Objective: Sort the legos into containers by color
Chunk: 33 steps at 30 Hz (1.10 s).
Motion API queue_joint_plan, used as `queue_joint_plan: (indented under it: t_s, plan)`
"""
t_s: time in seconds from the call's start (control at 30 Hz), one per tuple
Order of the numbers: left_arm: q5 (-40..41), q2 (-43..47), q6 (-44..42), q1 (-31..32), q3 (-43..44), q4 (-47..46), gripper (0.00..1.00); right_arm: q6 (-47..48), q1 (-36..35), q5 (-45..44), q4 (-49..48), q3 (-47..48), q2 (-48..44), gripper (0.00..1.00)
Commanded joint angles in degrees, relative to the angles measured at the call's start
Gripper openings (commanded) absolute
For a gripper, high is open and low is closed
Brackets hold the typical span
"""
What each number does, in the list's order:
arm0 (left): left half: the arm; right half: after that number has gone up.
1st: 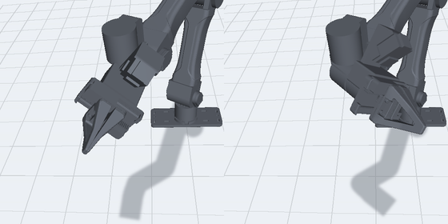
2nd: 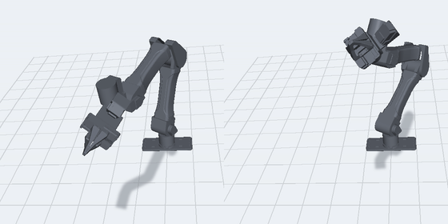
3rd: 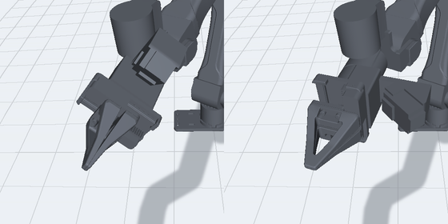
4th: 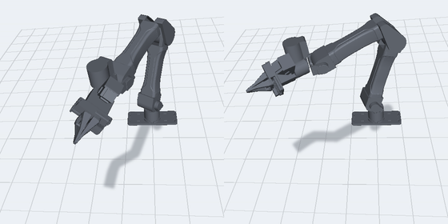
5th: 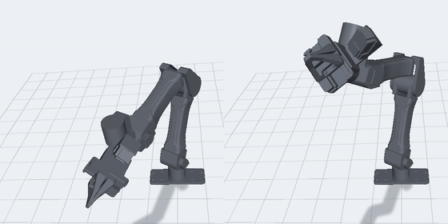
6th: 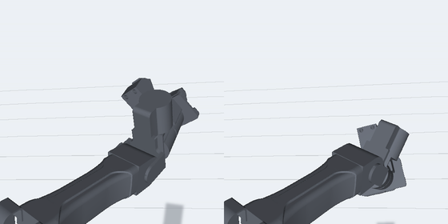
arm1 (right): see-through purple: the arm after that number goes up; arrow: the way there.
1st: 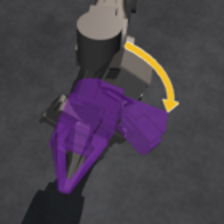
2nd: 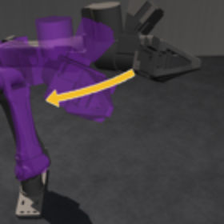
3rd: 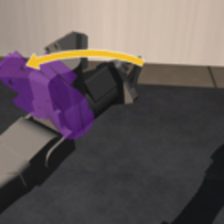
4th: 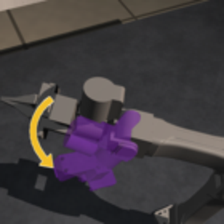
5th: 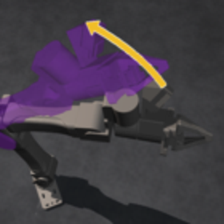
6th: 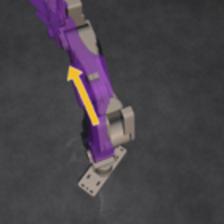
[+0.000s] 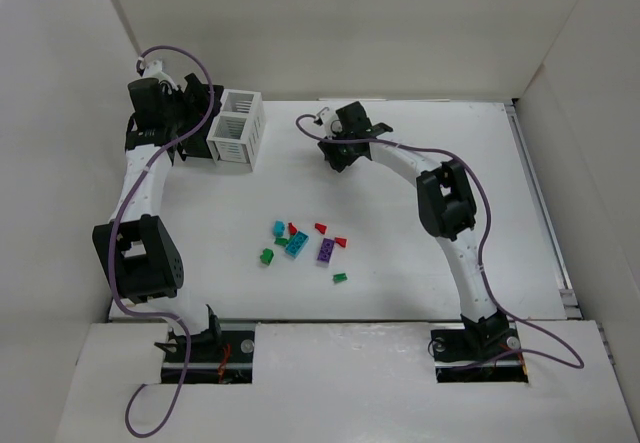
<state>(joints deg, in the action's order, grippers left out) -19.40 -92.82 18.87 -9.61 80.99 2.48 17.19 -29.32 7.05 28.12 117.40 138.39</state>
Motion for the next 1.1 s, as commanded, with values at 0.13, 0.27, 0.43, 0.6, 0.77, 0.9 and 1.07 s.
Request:
queue_joint_plan:
  t_s: [0.13,0.27,0.43,0.6,0.77,0.9,1.07]
  plan:
    - [-1.61,0.97,-1.38,-0.06,0.57,-1.25,1.00,-0.22,0.23,-3.00,0.09,2.65,1.27,0.63]
    - [-1.61,0.97,-1.38,-0.06,0.57,-1.25,1.00,-1.45,0.23,-3.09,-1.04,2.65,1.27,0.68]
    - [-1.61,0.97,-1.38,-0.06,0.57,-1.25,1.00,-2.86,0.23,-1.60,-2.10,3.18,1.27,0.63]
    - [-2.14,0.45,-1.38,-0.06,1.10,-1.25,1.00,-4.53,0.23,0.86,-3.16,3.71,2.32,0.62]
    - [-2.14,0.44,-1.38,-0.06,1.10,-1.25,1.00,-6.20,0.23,0.33,-3.69,3.71,2.85,0.62]
    - [-2.14,0.44,-1.91,-0.06,1.10,-1.25,1.00,-7.79,0.23,0.33,-4.30,4.24,2.85,0.52]
    - [-3.36,0.44,-2.44,-0.06,1.10,-0.72,1.00,-8.31,0.23,-1.07,-4.83,1.52,1.37,0.36]
